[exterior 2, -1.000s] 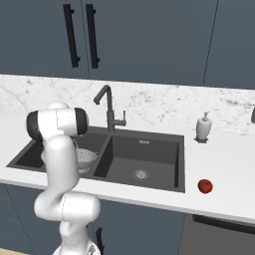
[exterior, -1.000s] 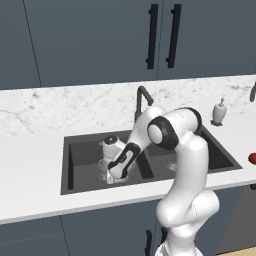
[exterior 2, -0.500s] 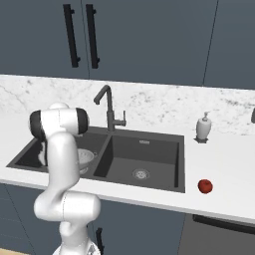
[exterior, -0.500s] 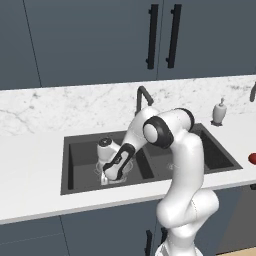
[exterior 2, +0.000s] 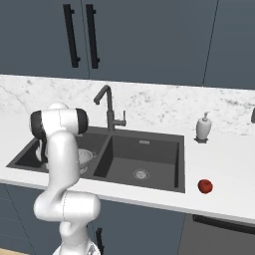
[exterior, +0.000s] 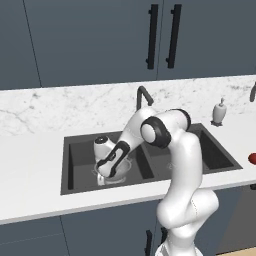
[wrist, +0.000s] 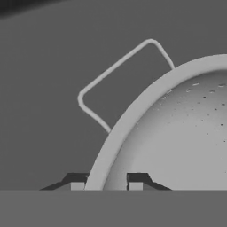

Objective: Put the colander in the sink, put the apple in the colander, and turn on the sink faucet and pour water over the colander.

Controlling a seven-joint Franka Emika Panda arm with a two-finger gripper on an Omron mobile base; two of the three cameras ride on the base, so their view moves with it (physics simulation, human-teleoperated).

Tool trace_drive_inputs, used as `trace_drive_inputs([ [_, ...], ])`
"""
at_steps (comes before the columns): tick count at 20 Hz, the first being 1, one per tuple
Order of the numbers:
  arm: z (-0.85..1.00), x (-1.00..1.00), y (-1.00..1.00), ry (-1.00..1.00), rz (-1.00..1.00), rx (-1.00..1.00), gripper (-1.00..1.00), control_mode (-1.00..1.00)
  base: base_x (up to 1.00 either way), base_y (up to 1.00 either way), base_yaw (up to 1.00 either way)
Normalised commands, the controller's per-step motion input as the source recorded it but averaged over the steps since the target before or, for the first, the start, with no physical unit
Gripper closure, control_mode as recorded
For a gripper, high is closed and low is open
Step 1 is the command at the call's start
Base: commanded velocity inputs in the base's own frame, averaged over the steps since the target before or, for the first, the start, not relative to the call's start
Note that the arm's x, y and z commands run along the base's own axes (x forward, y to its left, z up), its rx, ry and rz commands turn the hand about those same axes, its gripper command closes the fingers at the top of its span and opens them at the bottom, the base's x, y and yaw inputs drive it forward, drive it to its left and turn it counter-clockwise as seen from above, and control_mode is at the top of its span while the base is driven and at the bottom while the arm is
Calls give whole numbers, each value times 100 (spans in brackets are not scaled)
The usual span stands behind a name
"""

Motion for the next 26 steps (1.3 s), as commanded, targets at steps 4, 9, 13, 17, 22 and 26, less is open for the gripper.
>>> trace_drive_inputs([
  [4,0,0,-29,6,-3,0,-100,-100,0,0,0],
  [9,0,-14,-23,1,-1,0,-100,-100,0,0,0],
  [13,3,-21,-4,0,-1,0,-100,-100,0,0,0],
  [17,26,-4,0,0,-2,0,-100,-100,0,0,0],
  [22,59,-9,4,0,-2,0,-100,-100,0,0,0],
  [26,75,-36,2,0,0,0,-100,-100,0,0,0],
])
